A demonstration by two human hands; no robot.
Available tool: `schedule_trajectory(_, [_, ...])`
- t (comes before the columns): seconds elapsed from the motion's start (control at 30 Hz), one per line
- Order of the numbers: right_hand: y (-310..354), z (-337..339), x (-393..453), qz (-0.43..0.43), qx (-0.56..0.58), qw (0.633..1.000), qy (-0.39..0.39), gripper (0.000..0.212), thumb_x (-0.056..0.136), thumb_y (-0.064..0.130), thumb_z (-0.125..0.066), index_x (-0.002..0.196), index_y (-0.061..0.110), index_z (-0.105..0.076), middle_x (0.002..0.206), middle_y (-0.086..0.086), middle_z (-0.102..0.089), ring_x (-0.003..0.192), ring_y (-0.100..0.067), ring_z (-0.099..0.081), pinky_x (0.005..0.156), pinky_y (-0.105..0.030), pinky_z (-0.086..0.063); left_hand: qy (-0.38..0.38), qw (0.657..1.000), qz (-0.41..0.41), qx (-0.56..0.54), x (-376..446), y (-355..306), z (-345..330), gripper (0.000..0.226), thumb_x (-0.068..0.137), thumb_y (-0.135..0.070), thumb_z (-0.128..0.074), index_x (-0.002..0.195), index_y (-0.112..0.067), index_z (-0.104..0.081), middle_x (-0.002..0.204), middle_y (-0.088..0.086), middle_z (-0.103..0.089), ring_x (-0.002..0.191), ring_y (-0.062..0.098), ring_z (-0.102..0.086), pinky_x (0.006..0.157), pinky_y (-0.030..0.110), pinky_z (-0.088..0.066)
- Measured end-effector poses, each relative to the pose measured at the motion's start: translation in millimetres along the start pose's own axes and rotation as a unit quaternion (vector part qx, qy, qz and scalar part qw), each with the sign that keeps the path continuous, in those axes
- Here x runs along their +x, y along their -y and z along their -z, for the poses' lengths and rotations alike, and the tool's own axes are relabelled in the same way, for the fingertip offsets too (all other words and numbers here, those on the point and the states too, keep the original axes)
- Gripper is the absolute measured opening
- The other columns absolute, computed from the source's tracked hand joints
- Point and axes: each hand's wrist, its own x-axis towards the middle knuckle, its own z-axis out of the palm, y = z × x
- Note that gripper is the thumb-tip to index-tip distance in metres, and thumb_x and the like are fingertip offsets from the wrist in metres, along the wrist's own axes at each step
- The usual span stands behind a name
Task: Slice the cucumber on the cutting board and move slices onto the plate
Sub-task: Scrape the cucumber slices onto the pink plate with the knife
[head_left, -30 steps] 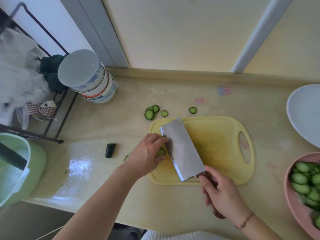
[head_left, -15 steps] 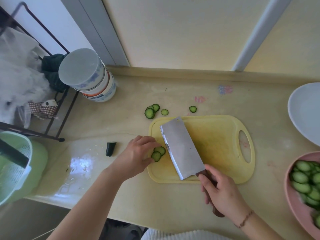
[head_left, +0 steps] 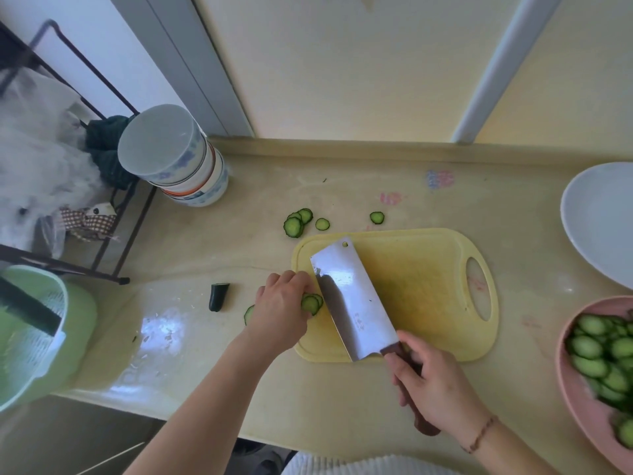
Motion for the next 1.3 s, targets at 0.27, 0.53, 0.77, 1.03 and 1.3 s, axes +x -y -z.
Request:
schedule_trajectory(0.27, [-11.5,15.7,-15.2,-0.011,0.108,0.994,-0.024,0.023,0.097,0.013,-0.056,0.088,0.035,-0.059,0.073,-0.010,-0.065,0.044,-0.021,-0.054,0.050,-0.025,-0.044,-0.066,0.982,-0.065,-0.165,3.6,-40.3,-6.7,0.029,0.083,0.009,-0.066,0.100,-0.014,-0.071,0.088,-0.019,-0.060,0.083,-0.007,-0.056,0.074,0.006,-0.040])
schedule_trajectory(0.53, [-53.4,87.2,-88.0,-0.033,0.152,0.972,-0.175,0.027,0.091,0.012,-0.061,0.100,0.037,-0.065,0.065,-0.014,-0.065,0.040,-0.018,-0.051,0.042,-0.029,-0.044,-0.065,0.930,-0.258,-0.255,2.0,-161.8,-40.3,0.019,0.086,0.001,-0.069,0.102,-0.009,-0.074,0.092,-0.004,-0.064,0.077,0.001,-0.055,0.074,0.006,-0.040])
schedule_trajectory(0.77, [-85.7,159.9,-178.5,-0.115,0.149,0.928,-0.320,0.012,0.083,0.042,-0.064,0.092,0.039,-0.070,0.052,-0.009,-0.065,0.037,-0.025,-0.054,0.036,-0.030,-0.044,0.062,0.879,-0.403,-0.248,-18.8,-275.1,-99.7,0.022,0.082,0.005,-0.068,0.101,-0.004,-0.074,0.098,0.009,-0.068,0.085,0.011,-0.057,0.082,0.003,-0.037])
schedule_trajectory(1.03, [-152.1,196.2,-212.2,-0.182,0.265,0.865,-0.386,0.073,0.035,0.096,-0.062,0.094,0.053,-0.067,0.070,-0.003,-0.074,0.043,-0.020,-0.059,0.047,-0.041,-0.053,0.064,0.854,-0.503,-0.115,-20.5,-300.2,-148.0,0.016,0.084,-0.012,-0.061,0.092,-0.012,-0.075,0.089,0.001,-0.072,0.080,0.021,-0.062,0.071,0.031,-0.049])
schedule_trajectory(1.3, [-154.4,224.8,-194.0,-0.200,0.228,0.880,-0.365,0.028,0.078,0.009,-0.077,0.102,0.014,-0.063,0.051,-0.009,-0.064,0.031,-0.015,-0.045,0.034,-0.022,-0.041,0.006,0.859,-0.504,-0.091,-8.2,-312.6,-151.5,0.015,0.080,-0.012,-0.066,0.089,-0.020,-0.074,0.096,-0.004,-0.064,0.081,0.021,-0.057,0.069,0.030,-0.049])
